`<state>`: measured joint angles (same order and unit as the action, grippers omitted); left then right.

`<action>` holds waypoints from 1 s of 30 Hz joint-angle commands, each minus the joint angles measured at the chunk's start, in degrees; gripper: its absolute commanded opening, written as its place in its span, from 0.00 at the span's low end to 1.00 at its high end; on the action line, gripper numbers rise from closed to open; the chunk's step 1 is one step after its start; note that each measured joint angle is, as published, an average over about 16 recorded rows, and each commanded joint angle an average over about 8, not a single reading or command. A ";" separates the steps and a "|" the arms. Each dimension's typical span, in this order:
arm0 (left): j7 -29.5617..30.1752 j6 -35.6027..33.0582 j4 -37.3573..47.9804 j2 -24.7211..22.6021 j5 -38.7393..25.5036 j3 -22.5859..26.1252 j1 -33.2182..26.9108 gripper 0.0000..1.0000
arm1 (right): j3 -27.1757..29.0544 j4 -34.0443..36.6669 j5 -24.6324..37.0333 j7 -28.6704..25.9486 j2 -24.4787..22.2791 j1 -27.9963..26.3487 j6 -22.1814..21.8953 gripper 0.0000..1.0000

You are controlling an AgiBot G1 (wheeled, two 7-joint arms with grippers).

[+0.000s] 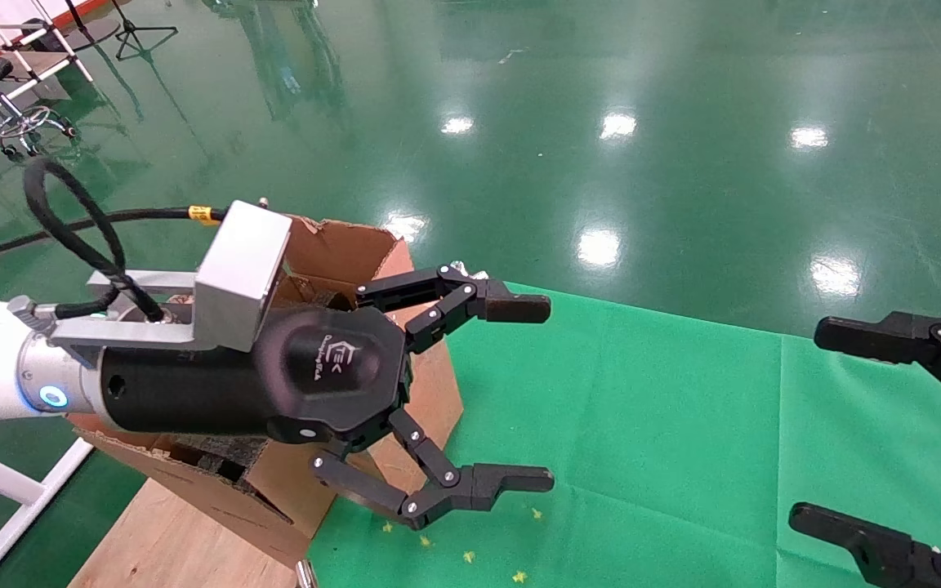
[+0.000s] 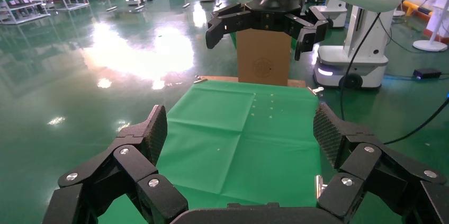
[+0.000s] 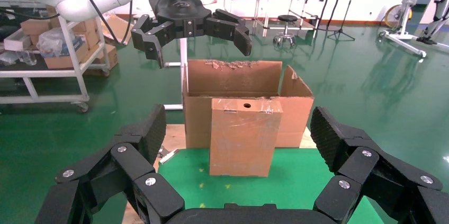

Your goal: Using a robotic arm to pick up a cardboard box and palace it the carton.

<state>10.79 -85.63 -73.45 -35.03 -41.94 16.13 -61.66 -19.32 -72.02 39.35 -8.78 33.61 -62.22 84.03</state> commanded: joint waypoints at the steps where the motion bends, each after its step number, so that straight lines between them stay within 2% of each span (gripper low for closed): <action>1: 0.00 0.00 0.00 0.00 0.00 0.00 0.00 1.00 | 0.00 0.00 0.00 0.00 0.00 0.00 0.00 1.00; 17: 0.00 0.00 0.00 0.00 0.00 0.00 0.00 1.00 | 0.00 0.00 0.00 0.00 0.00 0.00 0.00 0.98; 19: 0.00 0.00 0.00 0.00 0.00 0.00 0.00 1.00 | 0.00 0.00 0.00 0.00 0.00 0.00 0.00 0.80; 25: 0.00 0.18 0.06 0.10 -0.19 -0.01 0.03 1.00 | 0.00 0.00 0.00 0.00 0.00 0.00 0.00 0.07; 27: -0.02 0.92 -0.03 0.38 -1.18 0.11 0.01 1.00 | 0.00 0.00 0.00 0.00 0.00 0.00 0.00 0.00; 30: 0.35 3.15 -0.34 0.90 -3.69 0.52 0.01 1.00 | 0.00 0.00 0.00 0.00 0.00 0.00 0.00 0.00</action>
<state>11.56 -82.07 -73.93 -34.20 -45.67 16.70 -61.58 -19.32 -72.02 39.35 -8.78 33.61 -62.22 84.03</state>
